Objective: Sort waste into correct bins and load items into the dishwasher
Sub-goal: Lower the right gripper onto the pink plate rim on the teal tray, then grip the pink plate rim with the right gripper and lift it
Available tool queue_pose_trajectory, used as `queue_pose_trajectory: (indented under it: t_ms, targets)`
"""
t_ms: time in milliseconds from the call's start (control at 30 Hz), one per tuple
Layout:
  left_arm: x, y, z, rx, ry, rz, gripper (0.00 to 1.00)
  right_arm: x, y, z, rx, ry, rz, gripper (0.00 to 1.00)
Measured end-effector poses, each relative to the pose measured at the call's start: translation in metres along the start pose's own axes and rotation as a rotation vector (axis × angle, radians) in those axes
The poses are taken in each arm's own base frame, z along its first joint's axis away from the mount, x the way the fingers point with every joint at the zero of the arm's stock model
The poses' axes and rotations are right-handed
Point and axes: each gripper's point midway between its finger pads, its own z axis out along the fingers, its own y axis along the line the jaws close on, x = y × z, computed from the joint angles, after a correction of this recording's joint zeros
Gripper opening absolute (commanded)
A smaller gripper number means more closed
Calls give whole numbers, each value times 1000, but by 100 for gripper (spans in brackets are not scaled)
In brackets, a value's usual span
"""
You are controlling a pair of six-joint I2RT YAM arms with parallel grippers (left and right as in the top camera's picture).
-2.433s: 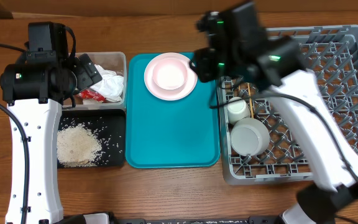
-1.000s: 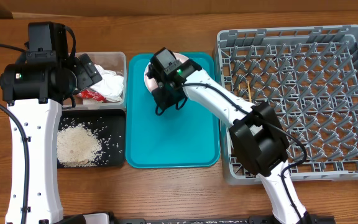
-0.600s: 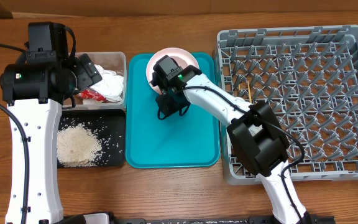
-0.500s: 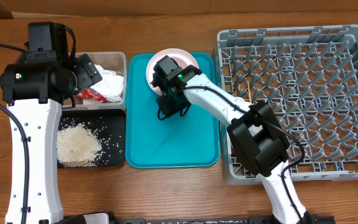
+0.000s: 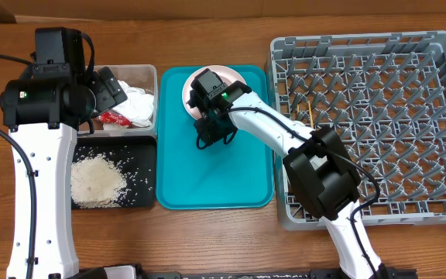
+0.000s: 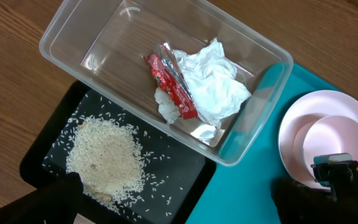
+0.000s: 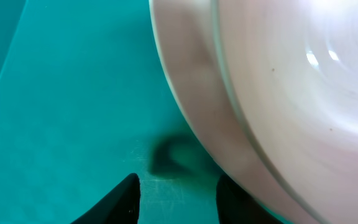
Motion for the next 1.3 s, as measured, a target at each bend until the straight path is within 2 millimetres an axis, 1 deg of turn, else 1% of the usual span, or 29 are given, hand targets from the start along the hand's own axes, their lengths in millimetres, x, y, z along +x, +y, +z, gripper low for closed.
queue_pose_trajectory:
  t_ms: [133, 167, 200, 267, 333, 400, 700, 1000, 1133, 1267, 1300]
  targets:
    - [0, 0, 0, 0, 0, 0, 100, -3, 6, -3, 46, -19, -32, 38]
    - [0, 0, 0, 0, 0, 0, 100, -4, 9, -4, 68, -27, -46, 41]
    - [0, 0, 0, 0, 0, 0, 100, -5, 18, -6, 114, -41, -82, 43]
    - [0, 0, 0, 0, 0, 0, 100, -4, 27, -8, 171, -53, -123, 45]
    - [0, 0, 0, 0, 0, 0, 100, -4, 33, -8, 218, -62, -150, 45]
    - [0, 0, 0, 0, 0, 0, 100, -5, 34, -8, 245, -70, -163, 47]
    - [0, 0, 0, 0, 0, 0, 100, -25, 11, -15, 313, -131, -203, 51]
    - [0, 0, 0, 0, 0, 0, 100, -29, -19, -20, 323, -130, -166, 52]
    - [0, 0, 0, 0, 0, 0, 100, -27, -23, -20, 299, -116, -153, 52]
    - [0, 0, 0, 0, 0, 0, 100, -22, -17, -17, 257, -96, -155, 52]
    - [0, 0, 0, 0, 0, 0, 100, -21, -16, -17, 251, -93, -156, 53]
